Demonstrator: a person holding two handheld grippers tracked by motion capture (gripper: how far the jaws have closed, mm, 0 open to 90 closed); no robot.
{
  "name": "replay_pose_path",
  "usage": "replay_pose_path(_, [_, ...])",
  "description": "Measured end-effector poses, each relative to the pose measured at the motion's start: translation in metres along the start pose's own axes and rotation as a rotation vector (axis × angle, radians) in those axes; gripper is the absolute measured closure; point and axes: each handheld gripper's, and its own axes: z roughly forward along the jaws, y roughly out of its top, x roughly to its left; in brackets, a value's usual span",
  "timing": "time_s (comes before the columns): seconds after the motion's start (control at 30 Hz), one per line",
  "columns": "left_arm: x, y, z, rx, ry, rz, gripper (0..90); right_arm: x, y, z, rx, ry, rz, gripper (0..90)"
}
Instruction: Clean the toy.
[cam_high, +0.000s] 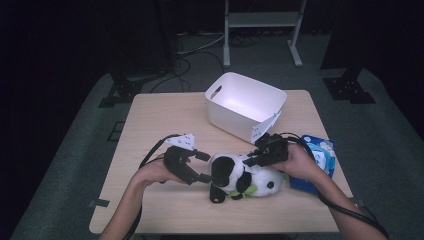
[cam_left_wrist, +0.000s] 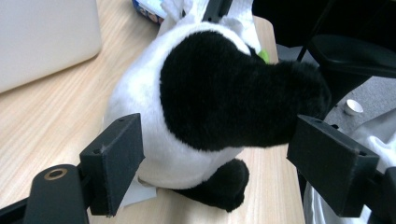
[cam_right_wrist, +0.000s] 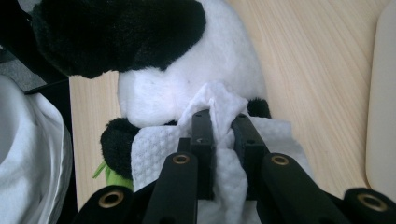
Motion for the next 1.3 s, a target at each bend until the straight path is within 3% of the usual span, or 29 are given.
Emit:
replay_pose_path(0.2, [0.007, -0.012, 0.007, 0.032, 0.031, -0.009, 17.2, 0.0, 0.001, 0.0, 0.004, -0.001, -0.005, 80.3])
replay_pose_path(0.37, [0.013, -0.02, 0.028, 0.059, 0.054, -0.003, 15.3, 0.001, 0.004, 0.0, 0.003, 0.001, -0.005, 80.2])
replay_pose_path(0.5, [0.018, -0.023, 0.039, 0.038, 0.042, -0.012, 10.3, 0.005, 0.012, 0.001, 0.011, -0.002, -0.026, 80.2])
replay_pose_path(0.77, [0.019, -0.024, 0.04, 0.02, 0.034, -0.006, 9.9, 0.005, 0.028, 0.003, 0.0, 0.002, -0.052, 80.3])
replay_pose_path(1.03, [0.018, -0.025, 0.04, 0.001, 0.034, -0.001, 10.0, 0.015, 0.061, 0.013, -0.024, 0.036, -0.107, 80.2])
replay_pose_path(1.2, [0.019, -0.027, 0.04, -0.012, 0.032, -0.004, 9.9, 0.018, 0.064, 0.017, -0.002, 0.039, -0.126, 80.2])
replay_pose_path(1.3, [0.019, -0.03, 0.041, -0.027, 0.025, -0.014, 9.6, 0.015, 0.056, 0.014, 0.008, 0.03, -0.107, 80.3])
